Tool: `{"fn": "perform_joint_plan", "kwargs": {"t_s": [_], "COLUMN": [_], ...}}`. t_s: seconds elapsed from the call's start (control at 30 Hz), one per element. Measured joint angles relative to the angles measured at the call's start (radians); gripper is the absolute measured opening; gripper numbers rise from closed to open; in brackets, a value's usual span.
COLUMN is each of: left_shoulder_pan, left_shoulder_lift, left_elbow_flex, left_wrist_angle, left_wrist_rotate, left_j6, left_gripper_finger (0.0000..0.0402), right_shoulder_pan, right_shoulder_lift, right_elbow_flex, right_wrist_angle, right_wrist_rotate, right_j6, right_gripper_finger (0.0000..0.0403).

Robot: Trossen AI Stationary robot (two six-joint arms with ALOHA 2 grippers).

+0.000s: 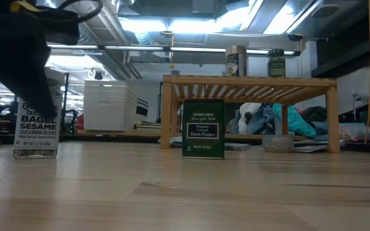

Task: Shelf spices
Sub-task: Put the white seasoning bottle on the shelf

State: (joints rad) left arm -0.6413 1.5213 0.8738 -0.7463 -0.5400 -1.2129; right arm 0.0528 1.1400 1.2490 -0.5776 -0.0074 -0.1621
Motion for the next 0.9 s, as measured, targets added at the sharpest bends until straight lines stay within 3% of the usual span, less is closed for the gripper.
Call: {"fn": "perform_joint_plan", "kwargs": {"t_s": [0.17,0.4,0.7,0.9], "left_shoulder_pan": [0.007,0.007,0.007,0.007], "left_shoulder_lift": [0.042,0.052,0.049,0.015], "left_elbow_flex": [0.0,0.0,0.0,0.0], "left_wrist_angle": [0.03,0.058,0.055,0.014], "left_wrist_rotate": [-0.014,-0.094,-0.113,-0.205], "left_j6": [0.032,0.066,0.089,0.088], "left_gripper_finger": [0.0289,0.0185,0.0185,0.0185], "right_shoulder_pan": [0.0,0.0,0.0,0.0], "right_shoulder_lift": [0.0,0.0,0.0,0.0], "right_elbow_flex": [0.0,0.0,0.0,0.0], "right_wrist_angle": [0.0,0.0,0.0,0.0], "right_wrist_rotate": [-0.005,-0.012,-0.012,-0.012], "right_j6": [0.0,0.0,0.0,0.0], "right_gripper_finger": [0.039,0.039,0.039,0.039]}}
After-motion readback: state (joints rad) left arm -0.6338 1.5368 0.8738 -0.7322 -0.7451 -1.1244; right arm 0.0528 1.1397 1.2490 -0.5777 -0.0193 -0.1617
